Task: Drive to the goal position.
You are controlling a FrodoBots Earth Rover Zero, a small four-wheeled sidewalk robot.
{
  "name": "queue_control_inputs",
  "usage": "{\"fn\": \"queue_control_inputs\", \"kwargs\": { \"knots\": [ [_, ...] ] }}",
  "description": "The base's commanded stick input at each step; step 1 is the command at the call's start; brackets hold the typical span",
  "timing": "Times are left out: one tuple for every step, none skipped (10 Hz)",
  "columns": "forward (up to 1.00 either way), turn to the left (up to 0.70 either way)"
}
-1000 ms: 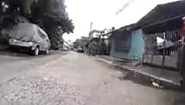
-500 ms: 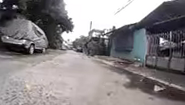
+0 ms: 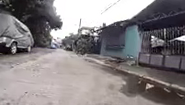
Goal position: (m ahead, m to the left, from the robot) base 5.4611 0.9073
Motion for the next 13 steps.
{"fn": "queue_control_inputs", "kwargs": {
  "knots": [
    [1.00,0.00],
    [1.00,0.00],
    [1.00,0.00],
    [1.00,0.00],
    [1.00,0.00],
    [1.00,0.00],
    [1.00,0.27],
    [1.00,0.27],
    [1.00,0.27],
    [1.00,0.27],
    [1.00,0.27],
    [1.00,0.27],
    [1.00,0.27]
  ]
}}
